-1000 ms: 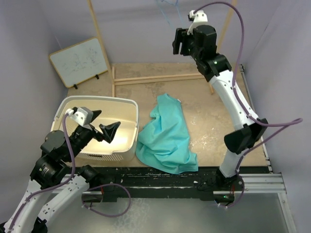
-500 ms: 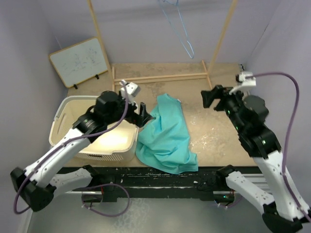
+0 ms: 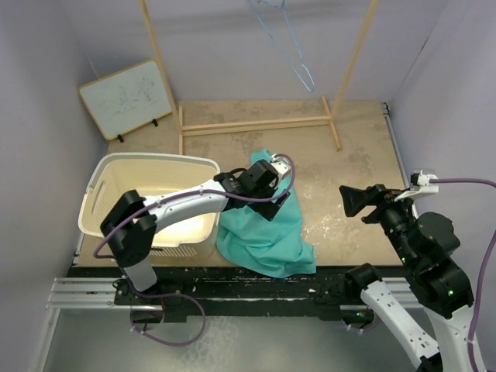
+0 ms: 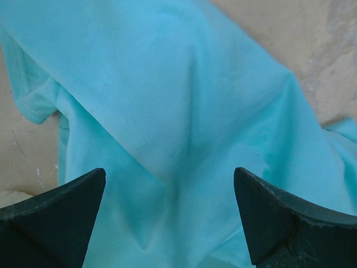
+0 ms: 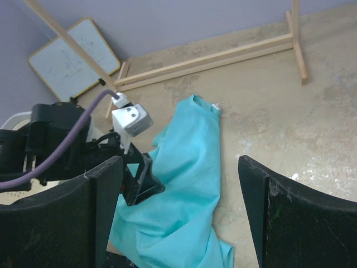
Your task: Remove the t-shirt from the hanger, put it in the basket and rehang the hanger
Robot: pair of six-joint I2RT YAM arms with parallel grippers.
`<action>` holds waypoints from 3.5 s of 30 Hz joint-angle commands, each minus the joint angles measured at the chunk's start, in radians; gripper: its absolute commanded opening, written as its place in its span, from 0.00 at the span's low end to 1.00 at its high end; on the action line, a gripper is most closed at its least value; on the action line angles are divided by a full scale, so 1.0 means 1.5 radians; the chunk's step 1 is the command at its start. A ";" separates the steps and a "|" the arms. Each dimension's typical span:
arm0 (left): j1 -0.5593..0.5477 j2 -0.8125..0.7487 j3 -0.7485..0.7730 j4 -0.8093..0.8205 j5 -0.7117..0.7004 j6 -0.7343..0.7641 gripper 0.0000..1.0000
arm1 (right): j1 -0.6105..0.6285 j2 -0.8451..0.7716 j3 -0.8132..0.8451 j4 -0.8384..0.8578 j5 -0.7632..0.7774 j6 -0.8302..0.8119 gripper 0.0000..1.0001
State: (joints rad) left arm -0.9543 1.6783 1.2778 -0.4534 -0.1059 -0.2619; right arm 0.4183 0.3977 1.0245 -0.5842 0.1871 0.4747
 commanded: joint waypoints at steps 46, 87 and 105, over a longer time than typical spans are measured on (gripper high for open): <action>0.114 -0.226 0.476 -0.315 -0.321 0.106 0.00 | 0.002 -0.041 0.013 -0.037 -0.027 0.003 0.84; 0.114 -0.510 0.026 -0.521 -0.301 -0.125 0.67 | 0.002 -0.001 0.031 -0.036 -0.075 0.014 0.82; 0.421 -0.478 -0.090 -0.419 -0.023 -0.139 1.00 | 0.002 -0.036 0.009 -0.026 -0.101 0.029 0.82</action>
State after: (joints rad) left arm -0.5533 0.9730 1.1881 -1.2160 -0.3691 -0.5877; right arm 0.4179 0.3893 1.0256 -0.6601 0.0589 0.5072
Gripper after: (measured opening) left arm 0.990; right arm 0.819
